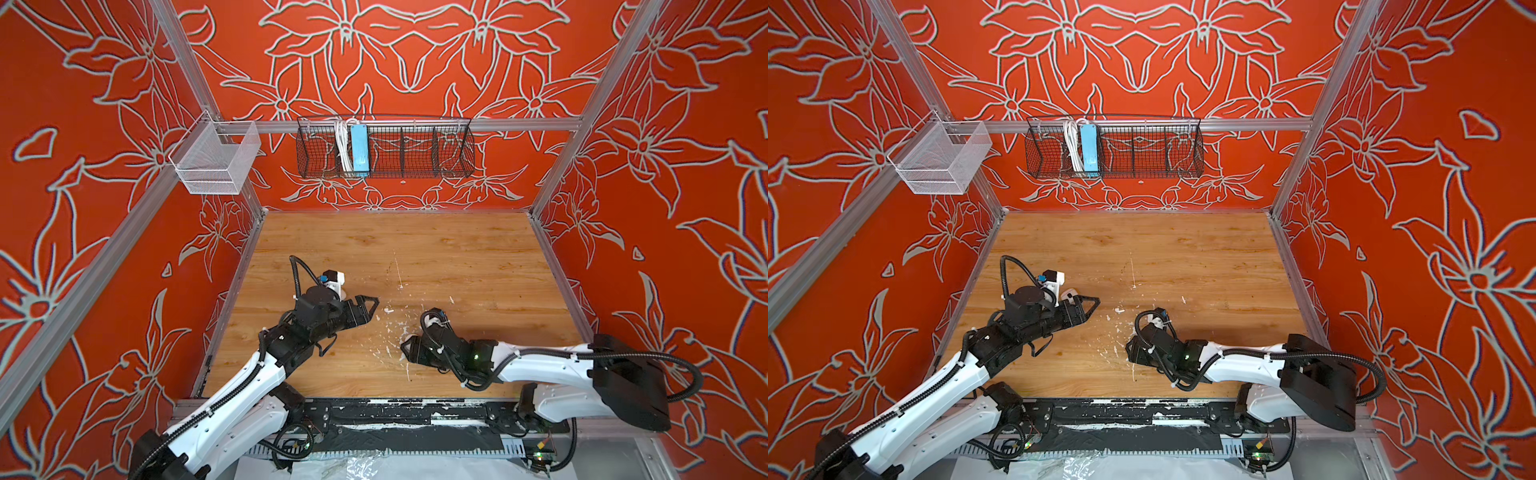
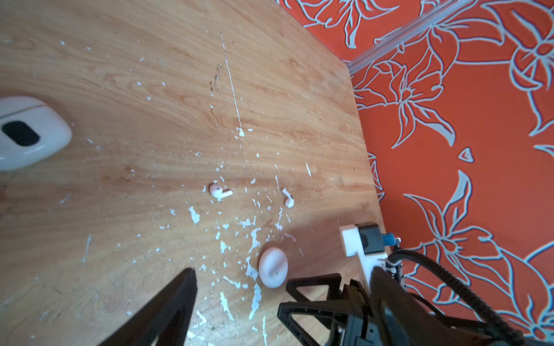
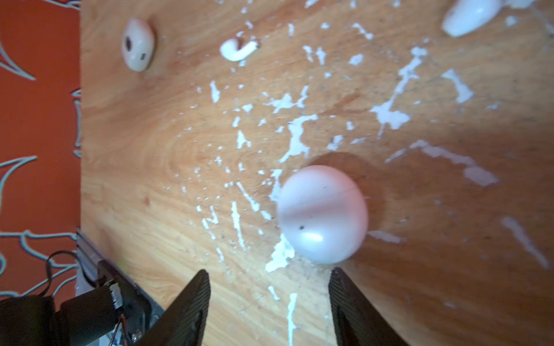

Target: Insert the wireless bluetooth earbuds into the charging case

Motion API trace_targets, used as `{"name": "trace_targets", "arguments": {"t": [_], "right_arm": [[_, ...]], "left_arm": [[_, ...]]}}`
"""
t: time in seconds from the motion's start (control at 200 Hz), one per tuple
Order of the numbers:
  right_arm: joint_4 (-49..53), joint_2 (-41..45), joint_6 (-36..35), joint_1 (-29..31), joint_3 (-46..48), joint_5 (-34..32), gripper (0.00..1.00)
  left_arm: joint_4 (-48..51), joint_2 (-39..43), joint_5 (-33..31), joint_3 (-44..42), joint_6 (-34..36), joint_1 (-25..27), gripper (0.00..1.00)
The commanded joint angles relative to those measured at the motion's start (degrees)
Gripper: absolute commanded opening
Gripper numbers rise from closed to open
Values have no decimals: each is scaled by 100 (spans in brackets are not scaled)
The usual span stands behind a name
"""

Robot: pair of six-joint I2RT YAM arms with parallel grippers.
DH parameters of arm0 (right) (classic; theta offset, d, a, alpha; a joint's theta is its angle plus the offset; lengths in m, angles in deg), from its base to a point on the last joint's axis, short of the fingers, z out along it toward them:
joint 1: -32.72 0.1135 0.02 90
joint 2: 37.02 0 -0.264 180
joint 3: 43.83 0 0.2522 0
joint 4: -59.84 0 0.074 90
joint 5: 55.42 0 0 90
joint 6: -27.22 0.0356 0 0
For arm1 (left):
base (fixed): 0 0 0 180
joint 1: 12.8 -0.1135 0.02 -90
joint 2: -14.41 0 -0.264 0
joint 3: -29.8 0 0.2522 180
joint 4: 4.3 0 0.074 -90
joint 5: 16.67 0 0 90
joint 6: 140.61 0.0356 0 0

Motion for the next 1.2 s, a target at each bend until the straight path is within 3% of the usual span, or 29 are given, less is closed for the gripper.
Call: {"name": "trace_targets", "arguments": {"t": [0.0,0.125,0.31,0.42,0.475,0.726,0.891,1.096,1.191], "right_arm": [[-235,8,79,167,63,-389,65],[-78,-11,-51,204,17,-433,61],[1572,890,-208,241,-122,-1318,61],[2394,1395,-335,120,-183,-1643,44],[2568,1609,-451,12,-146,-1689,41],[2174,1323,-1352,-1274,-36,-339,25],[1960,720,-1749,-1391,-335,-90,22],[1453,173,-1847,-1443,-347,200,21],[1261,-67,-1878,-1463,-368,261,20]], "left_arm": [[277,105,-135,-12,-88,119,90],[280,271,-195,-203,-165,173,90],[129,304,-165,-511,-382,465,89],[-506,169,-350,-888,-707,1007,83],[-716,-21,-465,-952,-826,1289,81],[-2210,-1313,-1140,-1334,-1641,2489,81],[-2764,-2156,-1429,-1266,-1892,2869,81],[-3963,-3058,-1461,-1495,-2314,2956,77],[-4035,-3340,-1453,-1418,-2402,2981,77]]}}
